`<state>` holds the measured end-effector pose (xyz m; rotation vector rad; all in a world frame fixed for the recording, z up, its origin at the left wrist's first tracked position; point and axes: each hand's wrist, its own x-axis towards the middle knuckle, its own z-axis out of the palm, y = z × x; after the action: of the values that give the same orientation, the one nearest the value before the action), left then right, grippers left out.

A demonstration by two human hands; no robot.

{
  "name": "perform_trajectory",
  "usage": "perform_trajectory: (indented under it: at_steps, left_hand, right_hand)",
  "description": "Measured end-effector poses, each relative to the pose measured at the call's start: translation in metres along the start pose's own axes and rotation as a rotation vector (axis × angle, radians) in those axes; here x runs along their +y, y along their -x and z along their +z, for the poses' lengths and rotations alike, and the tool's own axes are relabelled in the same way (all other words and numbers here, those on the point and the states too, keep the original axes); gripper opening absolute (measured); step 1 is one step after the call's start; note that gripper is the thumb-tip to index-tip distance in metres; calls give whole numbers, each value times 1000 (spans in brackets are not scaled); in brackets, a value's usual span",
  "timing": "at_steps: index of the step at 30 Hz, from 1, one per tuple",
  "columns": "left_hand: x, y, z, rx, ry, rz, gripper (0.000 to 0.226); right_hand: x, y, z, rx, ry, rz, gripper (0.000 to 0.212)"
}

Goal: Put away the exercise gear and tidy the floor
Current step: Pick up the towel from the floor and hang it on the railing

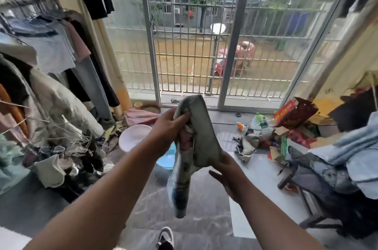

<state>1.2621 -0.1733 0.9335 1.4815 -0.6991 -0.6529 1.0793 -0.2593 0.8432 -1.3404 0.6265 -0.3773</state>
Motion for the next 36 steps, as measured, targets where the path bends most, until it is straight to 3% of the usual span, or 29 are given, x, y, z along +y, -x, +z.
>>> perform_trajectory:
  at_steps: [8,18,24,30,36]
  left_hand:
    - [25,-190,-47,2,-94,91,9]
    - [17,-409,-55,-19,-250,90,22]
    - [21,-533,-25,39,-206,103,25]
    - [31,-665,9,204,-311,209,7]
    - [43,-779,19,238,-286,236,5]
  right_hand:
    - [-72,-188,-2,197,-66,-71,30]
    - [-162,-382,-68,507,-170,-254,18]
    - [-201,-508,-136,529,-87,-352,11]
    - [-268,-632,-205,453,-43,-437,13]
    - [-337,-733,-242,357,-5,-510,8]
